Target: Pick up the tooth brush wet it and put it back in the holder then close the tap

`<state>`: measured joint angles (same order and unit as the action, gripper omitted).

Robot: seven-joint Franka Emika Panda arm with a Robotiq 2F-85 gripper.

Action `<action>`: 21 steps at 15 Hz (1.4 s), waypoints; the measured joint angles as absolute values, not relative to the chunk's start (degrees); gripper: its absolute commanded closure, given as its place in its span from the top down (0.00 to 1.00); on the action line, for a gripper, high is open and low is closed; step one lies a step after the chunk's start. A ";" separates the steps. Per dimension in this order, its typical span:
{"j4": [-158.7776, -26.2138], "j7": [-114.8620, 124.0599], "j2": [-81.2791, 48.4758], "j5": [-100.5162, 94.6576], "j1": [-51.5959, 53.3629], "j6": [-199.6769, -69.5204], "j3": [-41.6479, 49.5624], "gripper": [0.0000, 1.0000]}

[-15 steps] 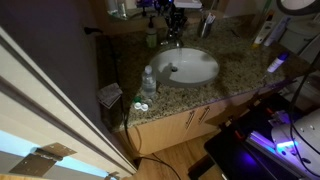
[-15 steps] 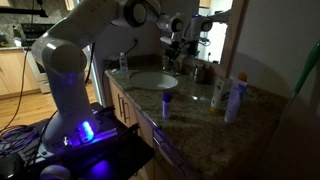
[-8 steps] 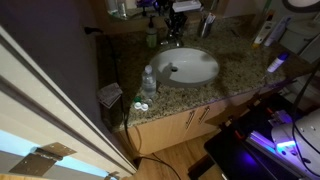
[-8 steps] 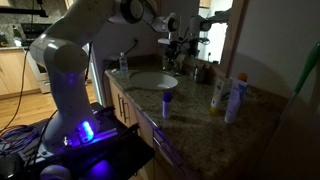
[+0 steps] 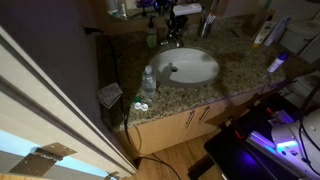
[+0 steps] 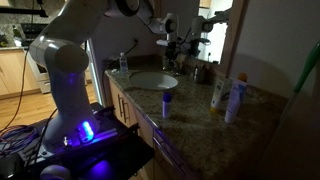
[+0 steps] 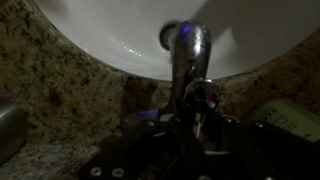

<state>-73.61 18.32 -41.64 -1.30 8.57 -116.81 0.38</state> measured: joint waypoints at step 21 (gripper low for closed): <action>-94.27 3.99 -25.44 16.46 -2.43 -116.86 -1.76 1.00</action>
<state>-94.27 3.99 -25.44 16.46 -2.43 -116.86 -1.76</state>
